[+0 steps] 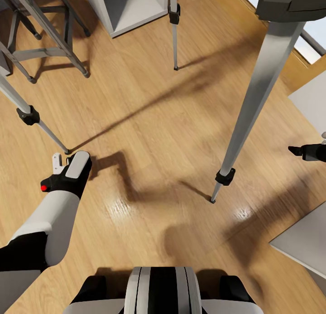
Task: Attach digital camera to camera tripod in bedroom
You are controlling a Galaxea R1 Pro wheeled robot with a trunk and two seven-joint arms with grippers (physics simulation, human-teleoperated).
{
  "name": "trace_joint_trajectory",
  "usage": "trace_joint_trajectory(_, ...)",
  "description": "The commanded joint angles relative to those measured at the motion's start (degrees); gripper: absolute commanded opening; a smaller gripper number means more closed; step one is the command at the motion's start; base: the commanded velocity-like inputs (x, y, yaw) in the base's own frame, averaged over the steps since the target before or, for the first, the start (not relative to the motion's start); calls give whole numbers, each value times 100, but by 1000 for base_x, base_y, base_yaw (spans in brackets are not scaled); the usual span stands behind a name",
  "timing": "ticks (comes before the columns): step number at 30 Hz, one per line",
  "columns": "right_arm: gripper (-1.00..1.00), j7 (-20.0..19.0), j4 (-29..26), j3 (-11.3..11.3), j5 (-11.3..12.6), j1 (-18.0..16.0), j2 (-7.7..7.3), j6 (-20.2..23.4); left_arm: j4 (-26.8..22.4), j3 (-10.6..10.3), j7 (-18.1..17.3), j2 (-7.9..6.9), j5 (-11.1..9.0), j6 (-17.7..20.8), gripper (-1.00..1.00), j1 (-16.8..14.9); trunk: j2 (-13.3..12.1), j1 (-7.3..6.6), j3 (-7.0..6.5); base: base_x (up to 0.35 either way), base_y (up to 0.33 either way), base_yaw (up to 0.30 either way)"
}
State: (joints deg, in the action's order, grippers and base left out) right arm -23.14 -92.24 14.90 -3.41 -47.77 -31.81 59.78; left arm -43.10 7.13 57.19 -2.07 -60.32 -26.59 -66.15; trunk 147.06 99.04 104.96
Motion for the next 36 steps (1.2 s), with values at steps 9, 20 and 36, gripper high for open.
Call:
trace_joint_trajectory(9,100,-41,-4,1,-37,5,-1,22,-518,-9,-7,-93,-23,22,-100,431,1,1,4,-6,0,0)
trace_joint_trajectory(20,100,-41,-4,9,-37,0,-1,22,-561,-14,-6,-114,-24,22,-100,472,1,1,4,-225,0,0)
trace_joint_trajectory(36,100,-41,-4,13,-37,-4,-1,22,-1040,-58,91,-105,-18,31,-100,642,1,1,4,-79,0,0)
